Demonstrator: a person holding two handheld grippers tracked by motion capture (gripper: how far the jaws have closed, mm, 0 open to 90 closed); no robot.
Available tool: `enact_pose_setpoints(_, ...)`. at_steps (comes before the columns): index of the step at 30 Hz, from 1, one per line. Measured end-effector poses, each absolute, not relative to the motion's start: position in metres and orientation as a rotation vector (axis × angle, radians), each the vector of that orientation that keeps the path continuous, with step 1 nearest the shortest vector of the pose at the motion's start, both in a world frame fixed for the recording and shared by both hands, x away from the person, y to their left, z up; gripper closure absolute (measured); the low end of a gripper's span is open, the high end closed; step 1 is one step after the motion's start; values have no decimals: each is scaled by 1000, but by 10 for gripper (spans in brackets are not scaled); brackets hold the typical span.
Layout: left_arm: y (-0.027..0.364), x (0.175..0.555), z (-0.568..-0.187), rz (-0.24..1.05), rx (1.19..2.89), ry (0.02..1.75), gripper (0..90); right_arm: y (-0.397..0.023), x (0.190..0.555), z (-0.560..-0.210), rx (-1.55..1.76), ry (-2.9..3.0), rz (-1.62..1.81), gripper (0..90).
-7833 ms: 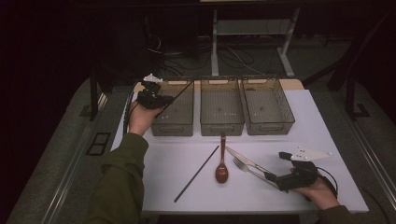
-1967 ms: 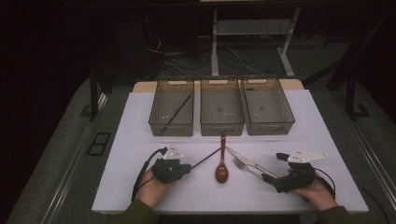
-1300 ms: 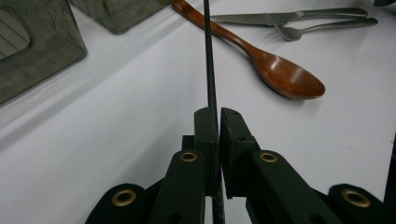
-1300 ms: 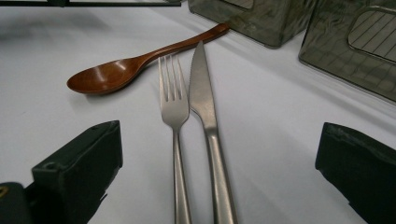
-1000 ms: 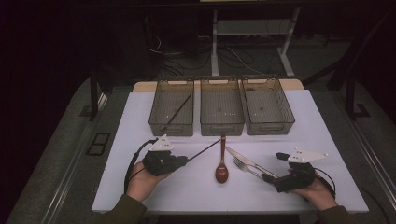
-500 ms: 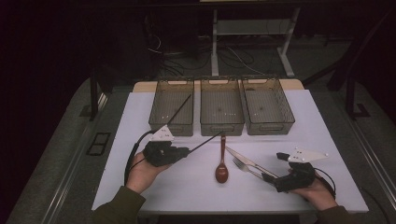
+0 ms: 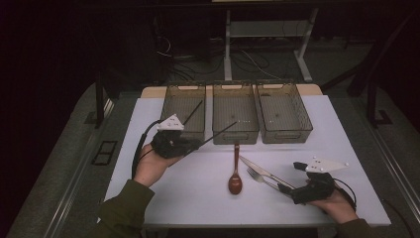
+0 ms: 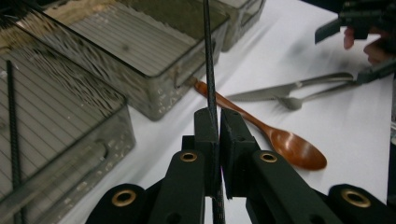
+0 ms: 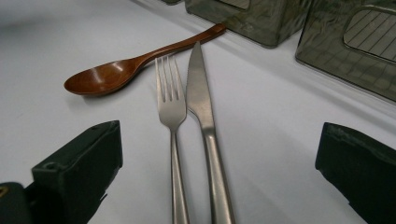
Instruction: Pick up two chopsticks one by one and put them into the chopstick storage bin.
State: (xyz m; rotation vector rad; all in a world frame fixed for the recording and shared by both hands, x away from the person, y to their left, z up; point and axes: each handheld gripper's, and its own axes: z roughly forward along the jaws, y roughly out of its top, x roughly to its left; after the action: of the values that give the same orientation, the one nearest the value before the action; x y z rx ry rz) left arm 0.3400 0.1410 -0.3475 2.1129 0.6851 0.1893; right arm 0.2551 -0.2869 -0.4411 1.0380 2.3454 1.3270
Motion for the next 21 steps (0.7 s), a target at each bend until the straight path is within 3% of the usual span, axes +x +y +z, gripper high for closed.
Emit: enact_pose_setpoints(21, 157, 407, -323, 301, 2093, 830, 853, -288, 256, -442, 1037, 2339, 1329, 2)
